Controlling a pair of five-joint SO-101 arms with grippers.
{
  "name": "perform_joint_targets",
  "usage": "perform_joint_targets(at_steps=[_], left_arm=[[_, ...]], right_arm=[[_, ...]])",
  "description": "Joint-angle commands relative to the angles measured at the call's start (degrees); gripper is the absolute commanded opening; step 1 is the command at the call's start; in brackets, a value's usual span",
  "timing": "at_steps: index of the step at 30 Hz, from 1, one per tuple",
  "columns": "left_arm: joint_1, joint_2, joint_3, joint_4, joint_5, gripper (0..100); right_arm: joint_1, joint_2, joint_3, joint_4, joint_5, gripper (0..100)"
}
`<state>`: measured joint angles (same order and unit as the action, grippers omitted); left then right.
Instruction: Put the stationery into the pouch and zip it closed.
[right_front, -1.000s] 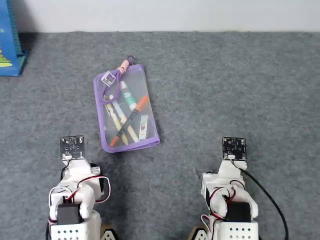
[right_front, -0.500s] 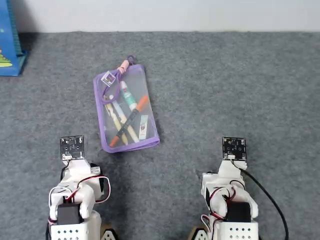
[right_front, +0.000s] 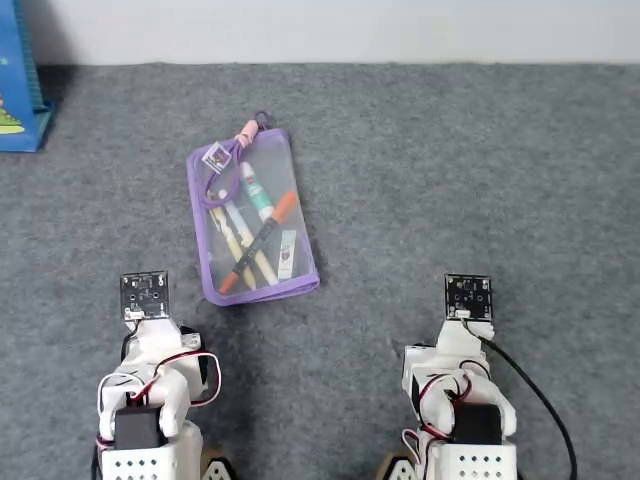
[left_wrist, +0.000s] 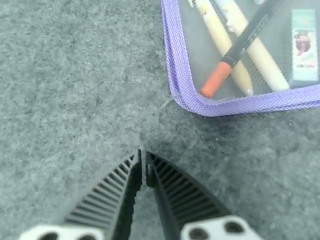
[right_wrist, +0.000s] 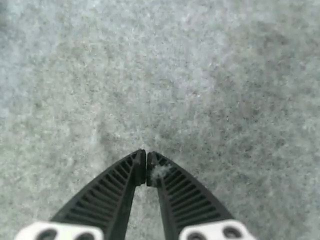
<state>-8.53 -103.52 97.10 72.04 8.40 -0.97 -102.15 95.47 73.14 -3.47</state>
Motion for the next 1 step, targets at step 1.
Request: perform_joint_targets(at_steps=[1], left_arm=[[-0.1, -0.7, -0.6, 0.2, 0.4, 2]], right_arm=[[0.4, -0.2, 1.1, 0.4, 0.2, 1.1]])
